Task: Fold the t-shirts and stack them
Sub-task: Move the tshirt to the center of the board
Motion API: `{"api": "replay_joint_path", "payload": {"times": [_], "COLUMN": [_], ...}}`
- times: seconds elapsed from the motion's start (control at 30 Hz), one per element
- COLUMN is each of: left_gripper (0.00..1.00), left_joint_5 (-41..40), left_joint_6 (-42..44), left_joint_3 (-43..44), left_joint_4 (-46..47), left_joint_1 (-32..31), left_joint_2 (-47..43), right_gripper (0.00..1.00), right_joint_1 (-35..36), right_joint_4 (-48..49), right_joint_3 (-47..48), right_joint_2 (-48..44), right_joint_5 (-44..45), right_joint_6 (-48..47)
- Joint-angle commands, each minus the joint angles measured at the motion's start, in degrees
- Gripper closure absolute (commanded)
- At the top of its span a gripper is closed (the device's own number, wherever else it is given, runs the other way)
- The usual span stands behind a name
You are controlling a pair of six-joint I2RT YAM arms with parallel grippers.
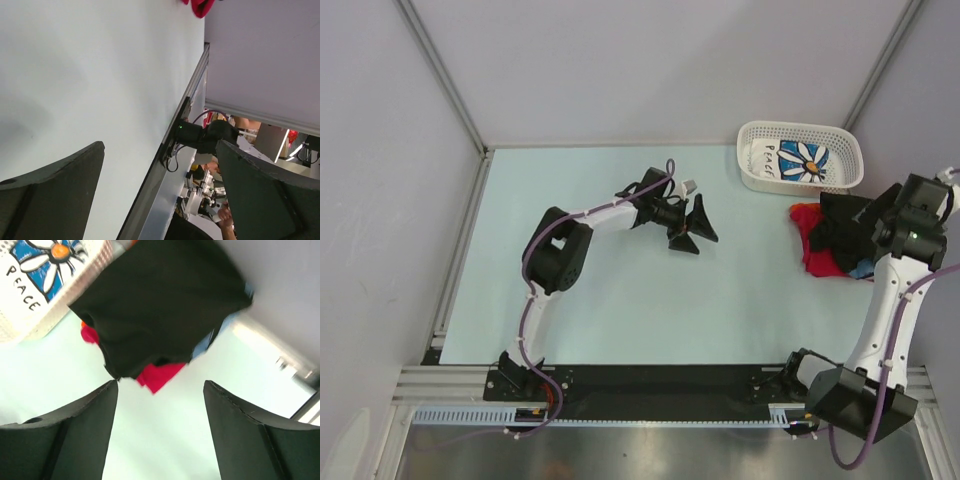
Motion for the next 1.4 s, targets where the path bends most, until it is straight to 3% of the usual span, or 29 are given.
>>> {"api": "replay_joint_path", "payload": {"times": [0.0,0.27,0.43,0.63,0.8,0.93,1.07,1.37], "left_gripper": [0.00,0.00,0.00,0.00,0.01,0.00,0.00,0.00], "left_joint_5": [2.69,6.29,8.14,6.56,4.02,-3.97,-8.37,-9.78], "left_joint_6": [3.85,10.79,13.87,14.22,16.40,21.33,23.19,27.23], "left_joint_3": [-4.39,-3.26,0.26,-5.36,-3.70,-4.65,-8.87,-5.10], "left_joint_4": [4.05,-1.92,-6.23,-6.85,-10.88,-18.70,-19.95,-25.31], "left_joint_1": [0.28,2.13,3.45,7.93,9.95,9.87,8.90,3.45], "left_joint_2": [-6.44,-5.57,-3.72,-6.27,-6.53,-9.95,-13.47,-12.77], "right_gripper": [0.26,0.27,0.27,0.28,0.29,0.29,0.30,0.28], "right_joint_1": [-7.92,-19.43,-28.04,-34.90,-36.32,-36.32,-35.01,-31.40], "right_joint_4": [-0.82,-0.39,4.96,13.92,22.98,24.75,27.74,24.76], "right_joint_3": [-5.53,-14.13,-19.51,-28.55,-36.03,-37.88,-43.22,-39.20], "right_joint_2": [-3.73,-6.99,-9.54,-13.14,-17.53,-19.12,-22.72,-18.96], "right_joint_5": [-18.03,-32.00,-39.23,-46.09,-47.15,-46.27,-44.70,-39.16], "right_joint_6": [7.78,16.67,24.40,35.73,45.32,46.12,49.54,42.17]}}
